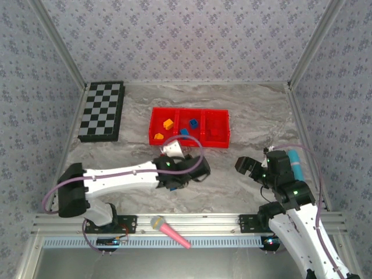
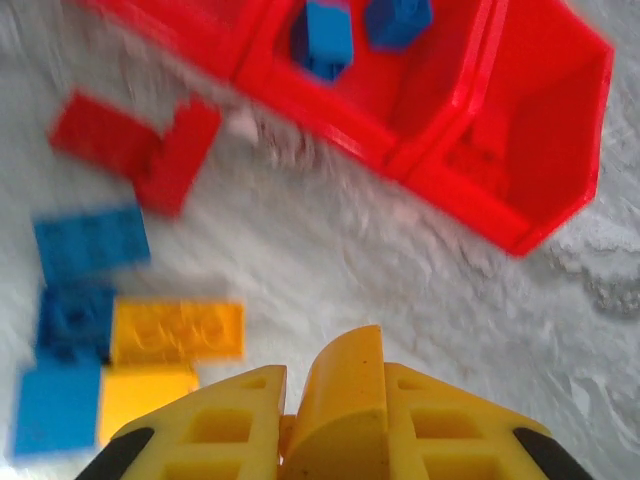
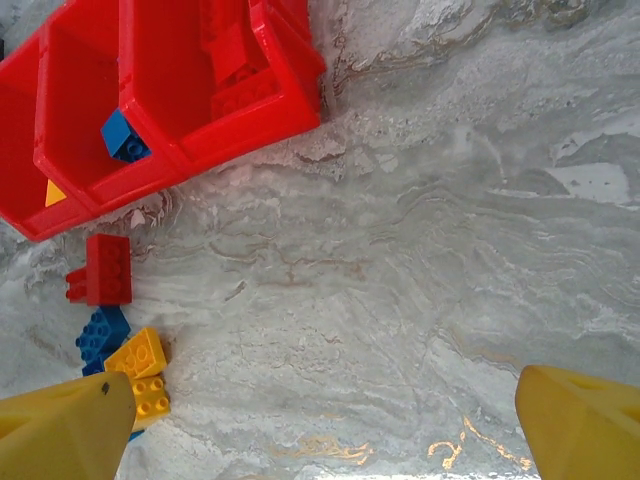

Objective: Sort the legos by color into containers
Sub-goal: Place the lego in the container.

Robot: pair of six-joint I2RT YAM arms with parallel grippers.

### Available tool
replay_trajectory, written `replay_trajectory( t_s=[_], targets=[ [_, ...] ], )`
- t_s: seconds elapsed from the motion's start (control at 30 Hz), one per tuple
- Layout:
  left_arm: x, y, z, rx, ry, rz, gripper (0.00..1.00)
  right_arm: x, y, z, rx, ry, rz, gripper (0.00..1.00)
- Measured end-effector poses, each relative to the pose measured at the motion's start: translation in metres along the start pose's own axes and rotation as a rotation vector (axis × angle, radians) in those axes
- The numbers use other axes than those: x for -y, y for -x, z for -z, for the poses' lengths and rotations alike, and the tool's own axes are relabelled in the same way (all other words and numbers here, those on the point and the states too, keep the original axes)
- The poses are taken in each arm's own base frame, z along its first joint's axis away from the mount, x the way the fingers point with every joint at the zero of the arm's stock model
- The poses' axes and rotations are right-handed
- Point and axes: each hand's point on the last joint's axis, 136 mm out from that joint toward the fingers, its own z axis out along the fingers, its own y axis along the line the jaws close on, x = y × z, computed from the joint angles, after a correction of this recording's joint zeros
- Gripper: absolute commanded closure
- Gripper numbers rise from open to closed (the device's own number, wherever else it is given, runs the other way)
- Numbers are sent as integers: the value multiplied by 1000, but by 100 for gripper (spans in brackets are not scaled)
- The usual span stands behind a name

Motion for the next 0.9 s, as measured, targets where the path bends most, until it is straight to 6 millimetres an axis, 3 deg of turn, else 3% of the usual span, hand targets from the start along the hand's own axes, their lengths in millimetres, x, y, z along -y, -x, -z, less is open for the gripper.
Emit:
replay_trajectory(
  t_s=[0.23, 0.4, 0.57, 0.9],
  targets=[
    [-57, 115, -42, 115, 232, -124, 100, 1, 3, 0, 13, -11, -9, 0],
    [-81, 164, -73, 71, 324, -175, 100, 3, 2, -3, -3, -25, -16, 0],
    [-74, 186, -118, -44, 294, -232, 100, 4, 2, -6, -17, -43, -18, 0],
    [-47, 190, -187, -187, 222, -374, 100, 6, 1, -7, -33, -63, -17, 0]
  ],
)
